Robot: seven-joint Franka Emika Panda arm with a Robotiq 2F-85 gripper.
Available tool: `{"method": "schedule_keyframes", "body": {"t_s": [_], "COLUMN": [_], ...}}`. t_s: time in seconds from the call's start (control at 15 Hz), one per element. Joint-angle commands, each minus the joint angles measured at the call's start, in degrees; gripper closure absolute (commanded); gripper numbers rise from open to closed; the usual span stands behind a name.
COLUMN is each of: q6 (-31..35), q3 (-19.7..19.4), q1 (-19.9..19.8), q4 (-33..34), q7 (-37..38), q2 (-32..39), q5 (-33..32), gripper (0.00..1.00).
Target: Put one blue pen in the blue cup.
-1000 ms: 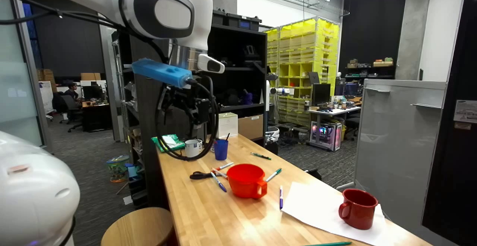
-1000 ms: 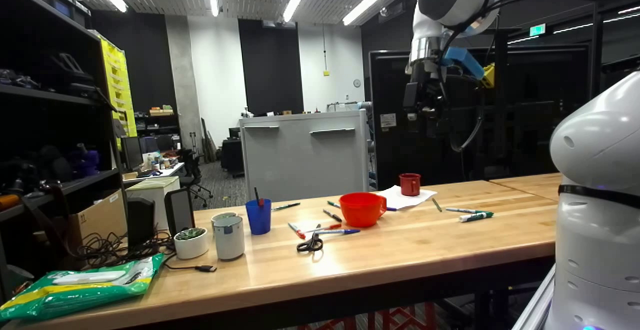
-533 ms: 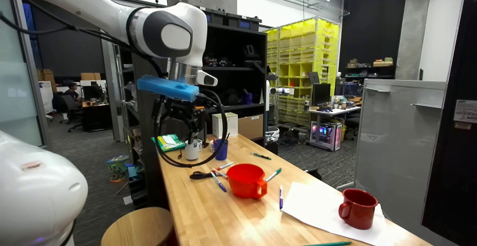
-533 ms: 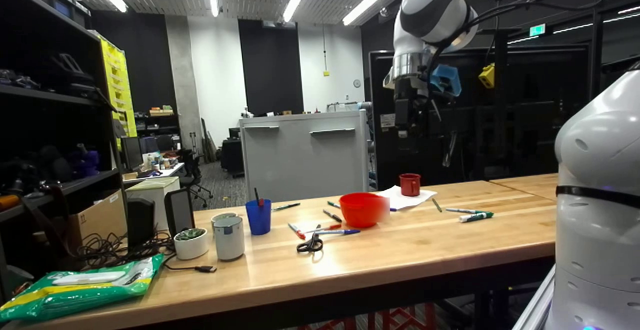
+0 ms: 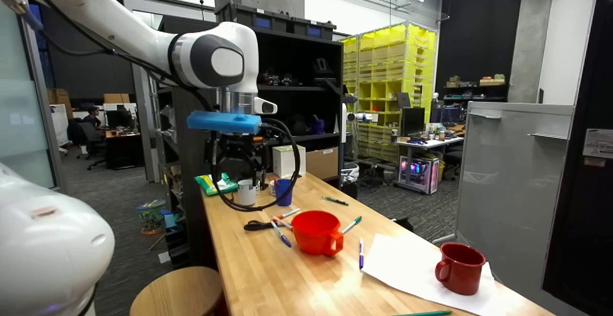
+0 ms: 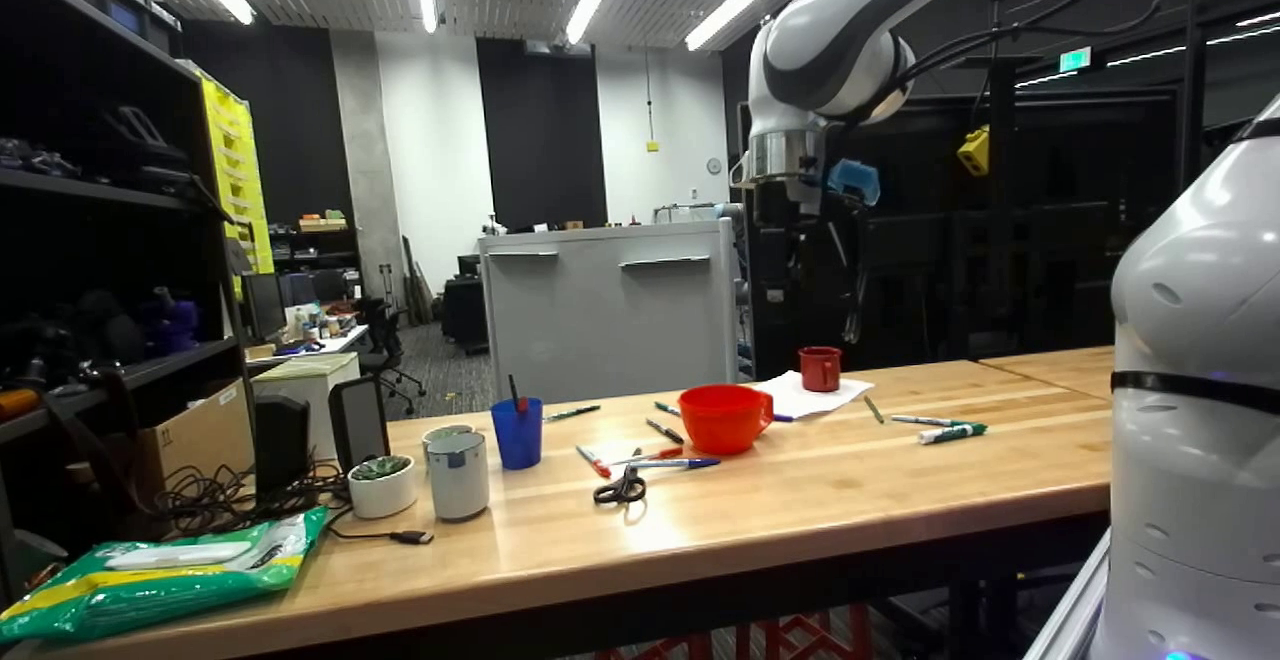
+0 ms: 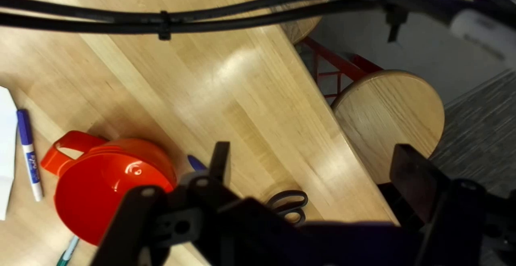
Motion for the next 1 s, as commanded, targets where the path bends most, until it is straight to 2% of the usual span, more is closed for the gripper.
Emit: {"method": "schedule_keyframes", "body": {"t_s": [0.0, 0.27, 0.67, 0.93], "q6": [-0.13, 1.36, 5.65, 7.67], "q3": [0.09, 0.21, -0.69, 0.55], "q1": [-0.09, 1.40, 5.53, 4.28], "q4": [0.14, 2.18, 8.25, 14.17], "q7": [-0.03, -4.70, -21.78, -31.00], "q2": [0.02, 4.23, 18.01, 28.51], "q5": [0.05, -1.32, -0.32, 0.18], "gripper": [0.00, 0.00, 0.00, 0.00]}}
